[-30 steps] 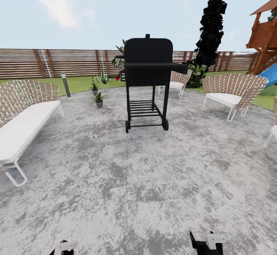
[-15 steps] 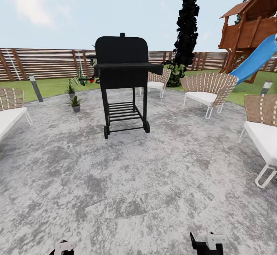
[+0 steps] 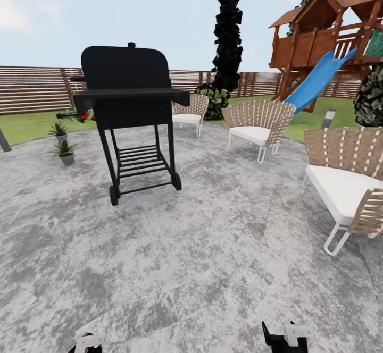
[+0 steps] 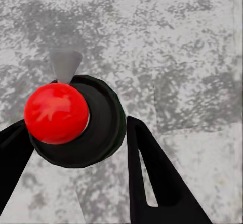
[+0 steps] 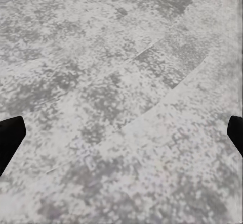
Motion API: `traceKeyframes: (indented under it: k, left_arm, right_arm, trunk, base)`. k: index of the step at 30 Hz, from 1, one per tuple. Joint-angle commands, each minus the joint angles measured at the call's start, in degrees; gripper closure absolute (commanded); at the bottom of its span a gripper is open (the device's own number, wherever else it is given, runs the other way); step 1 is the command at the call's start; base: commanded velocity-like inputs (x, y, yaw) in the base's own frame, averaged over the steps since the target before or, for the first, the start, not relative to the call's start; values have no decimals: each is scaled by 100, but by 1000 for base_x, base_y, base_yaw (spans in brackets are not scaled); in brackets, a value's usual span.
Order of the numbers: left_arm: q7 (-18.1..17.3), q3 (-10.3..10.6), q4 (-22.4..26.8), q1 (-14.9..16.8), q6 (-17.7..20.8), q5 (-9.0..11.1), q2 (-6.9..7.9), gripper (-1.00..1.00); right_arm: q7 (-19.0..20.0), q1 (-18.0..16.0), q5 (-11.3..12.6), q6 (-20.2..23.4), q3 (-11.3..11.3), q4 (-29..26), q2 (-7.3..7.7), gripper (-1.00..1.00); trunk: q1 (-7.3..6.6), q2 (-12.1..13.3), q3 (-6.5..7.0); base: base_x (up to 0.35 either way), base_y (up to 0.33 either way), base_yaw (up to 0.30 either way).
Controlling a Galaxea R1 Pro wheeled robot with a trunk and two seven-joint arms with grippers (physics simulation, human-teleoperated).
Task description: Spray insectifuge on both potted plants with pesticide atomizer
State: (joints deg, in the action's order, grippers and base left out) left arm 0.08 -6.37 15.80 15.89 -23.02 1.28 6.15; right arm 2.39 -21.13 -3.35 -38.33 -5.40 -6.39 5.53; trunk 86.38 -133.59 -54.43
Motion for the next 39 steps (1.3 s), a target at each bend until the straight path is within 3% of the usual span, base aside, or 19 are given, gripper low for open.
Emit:
traceKeyframes:
  k: [1,13,26,39]
  left_arm:
    - [1,-5,-3,2,-19,13,0,100]
    - [1,-5,1,2,-19,13,0,100]
    - [1,-5,1,2,-19,13,0,100]
    - [1,-5,1,2,-19,13,0,100]
  right_arm:
    - [25,-5,-34,-16,-49,6,-1,-100]
    - [25,-5,-34,-16,-49,6,-1,-100]
    - [51,-5,-43,-16,-49,15,22,-100]
    - [43,-5,-39,-25,-49,8,18,-100]
  trunk:
    - [2,-2,-5]
    - [2,-2,-5]
    - [2,-2,-5]
    - [2,-2,-5]
  base:
    - [321,-135,-281]
    - [326,-99,-249]
    - [339,-12,-6]
    - [336,-140,0]
